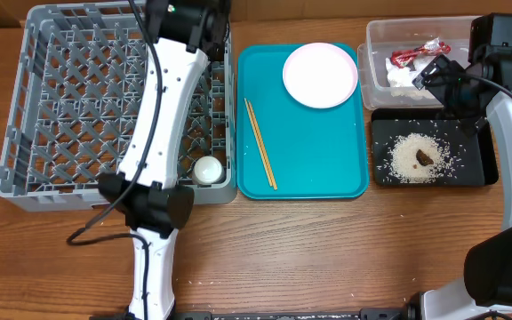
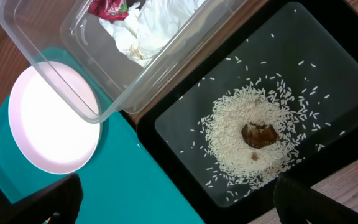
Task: Sort waste into correct bins and load items into the dishwasher
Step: 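Lift the pink bowl and set it into the dish rack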
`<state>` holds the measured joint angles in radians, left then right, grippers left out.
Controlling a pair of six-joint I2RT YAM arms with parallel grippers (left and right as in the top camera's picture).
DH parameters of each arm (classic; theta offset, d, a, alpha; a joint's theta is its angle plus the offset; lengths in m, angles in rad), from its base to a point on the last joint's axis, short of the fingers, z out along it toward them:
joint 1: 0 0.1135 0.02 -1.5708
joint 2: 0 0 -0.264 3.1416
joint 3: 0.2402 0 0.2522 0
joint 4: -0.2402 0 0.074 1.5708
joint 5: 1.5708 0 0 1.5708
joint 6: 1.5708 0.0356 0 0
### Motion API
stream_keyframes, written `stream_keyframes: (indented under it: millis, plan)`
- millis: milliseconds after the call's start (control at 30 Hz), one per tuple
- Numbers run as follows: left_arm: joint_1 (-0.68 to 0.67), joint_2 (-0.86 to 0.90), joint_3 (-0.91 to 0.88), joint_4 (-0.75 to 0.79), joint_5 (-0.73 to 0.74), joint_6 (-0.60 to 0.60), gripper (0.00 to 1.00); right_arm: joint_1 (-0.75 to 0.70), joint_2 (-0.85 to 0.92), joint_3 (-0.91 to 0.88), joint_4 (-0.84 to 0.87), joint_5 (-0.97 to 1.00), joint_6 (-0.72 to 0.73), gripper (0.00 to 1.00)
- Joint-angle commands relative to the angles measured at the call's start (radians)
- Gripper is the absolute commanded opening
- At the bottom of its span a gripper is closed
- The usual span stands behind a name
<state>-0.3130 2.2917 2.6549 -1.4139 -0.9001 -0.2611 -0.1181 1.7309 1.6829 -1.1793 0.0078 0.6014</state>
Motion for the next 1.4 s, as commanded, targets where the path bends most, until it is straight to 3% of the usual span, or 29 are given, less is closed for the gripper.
stream_keyframes:
  millis: [0, 133, 267, 633, 867, 1367]
  plan:
    - [-0.007, 0.119, -0.035, -0.088, -0.199, -0.186, 0.04, -0.002, -0.003, 0.005, 0.003, 0.017, -0.003, 1.00]
    - [-0.015, 0.195, -0.035, -0.233, -0.237, -0.321, 0.04, -0.002, -0.003, 0.005, 0.003, 0.017, -0.003, 1.00]
    - [-0.032, 0.241, -0.035, -0.259, -0.237, -0.371, 0.04, -0.002, -0.003, 0.005, 0.003, 0.017, -0.003, 1.00]
    - [-0.093, 0.344, -0.043, -0.276, -0.272, -0.341, 0.04, -0.002, -0.003, 0.005, 0.003, 0.017, -0.003, 1.00]
    - [-0.123, 0.343, -0.043, -0.276, -0.451, -0.255, 0.04, -0.002, -0.003, 0.005, 0.003, 0.017, -0.003, 1.00]
    - [-0.133, 0.270, -0.043, -0.276, -0.446, -0.188, 0.04, -0.002, -0.003, 0.005, 0.003, 0.017, -0.003, 1.00]
